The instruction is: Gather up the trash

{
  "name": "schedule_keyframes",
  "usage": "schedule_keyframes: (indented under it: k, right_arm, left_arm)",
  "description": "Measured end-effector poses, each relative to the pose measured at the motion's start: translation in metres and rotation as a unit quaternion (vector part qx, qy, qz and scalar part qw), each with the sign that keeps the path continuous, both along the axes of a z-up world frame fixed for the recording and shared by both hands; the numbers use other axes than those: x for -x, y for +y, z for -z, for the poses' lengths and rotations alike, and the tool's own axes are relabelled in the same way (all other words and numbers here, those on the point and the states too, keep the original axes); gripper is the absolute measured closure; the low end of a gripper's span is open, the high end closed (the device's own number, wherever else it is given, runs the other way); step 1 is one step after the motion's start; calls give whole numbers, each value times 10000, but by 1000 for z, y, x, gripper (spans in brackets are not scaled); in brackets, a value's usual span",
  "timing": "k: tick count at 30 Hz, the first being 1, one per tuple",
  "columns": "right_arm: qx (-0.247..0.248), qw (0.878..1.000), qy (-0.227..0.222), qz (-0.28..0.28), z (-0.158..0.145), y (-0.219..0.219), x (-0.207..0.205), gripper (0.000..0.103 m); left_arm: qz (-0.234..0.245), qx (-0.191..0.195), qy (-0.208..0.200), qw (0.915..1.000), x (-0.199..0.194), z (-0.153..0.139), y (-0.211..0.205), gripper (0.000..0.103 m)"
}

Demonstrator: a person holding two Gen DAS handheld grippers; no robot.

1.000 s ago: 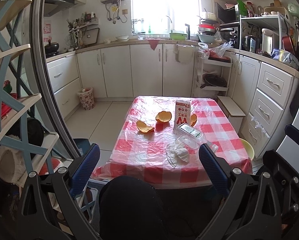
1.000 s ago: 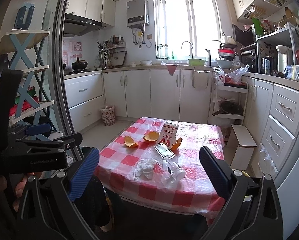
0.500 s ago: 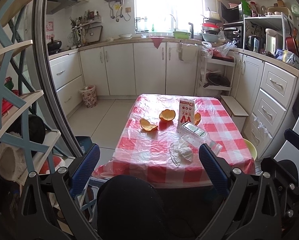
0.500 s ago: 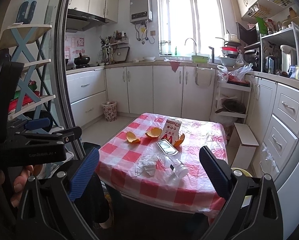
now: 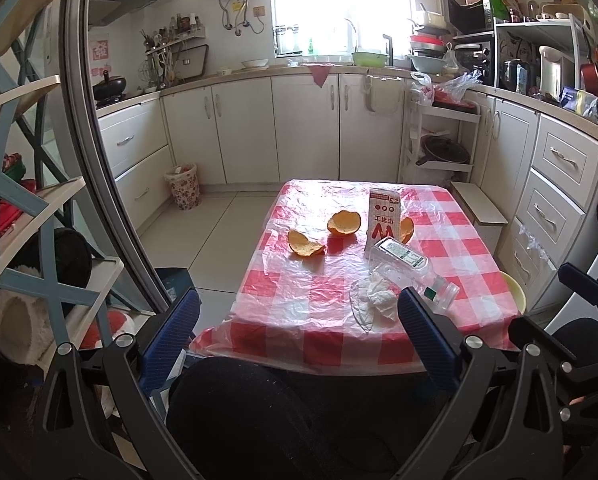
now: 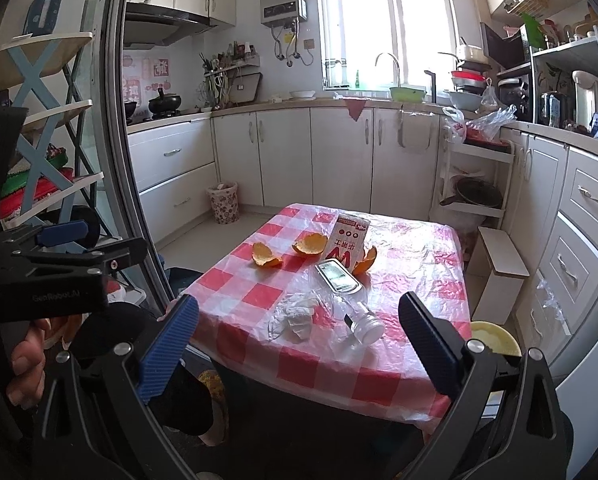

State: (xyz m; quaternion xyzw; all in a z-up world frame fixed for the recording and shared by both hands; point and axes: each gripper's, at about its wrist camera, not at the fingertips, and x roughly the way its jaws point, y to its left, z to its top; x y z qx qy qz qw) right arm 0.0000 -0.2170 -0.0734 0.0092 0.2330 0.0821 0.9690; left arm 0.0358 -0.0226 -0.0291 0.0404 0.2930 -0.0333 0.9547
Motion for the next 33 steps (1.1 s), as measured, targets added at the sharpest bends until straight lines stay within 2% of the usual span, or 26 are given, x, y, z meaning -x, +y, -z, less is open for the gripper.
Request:
schedule_keyframes:
  k: [8, 13, 16, 23, 27, 33]
  right_arm:
    - [-27, 10000, 30, 17, 4, -7, -13, 7]
    - [192, 9994, 233, -193, 14, -1, -41, 7]
    - [419, 9977, 435, -315, 29, 1, -71, 7]
    - [681, 9890, 1280, -282, 84, -11, -153, 7]
    - [593, 9844, 1635, -272, 101, -21, -189, 7]
    - [851, 9720, 2128, -511, 124, -21, -231, 8]
  left_arm:
    - [-22, -78, 52, 10000, -16, 4, -6, 8]
    - [-19, -214, 67, 9997, -28, 7, -10, 8]
    - [-112, -179, 169, 9996, -42, 12, -5, 8]
    - [-270, -118, 544, 9981, -70, 32, 9, 8]
    - [-215, -166, 747, 9968, -88, 44, 7, 8]
    - [-176, -254, 1014, 9944, -120, 61, 2, 8]
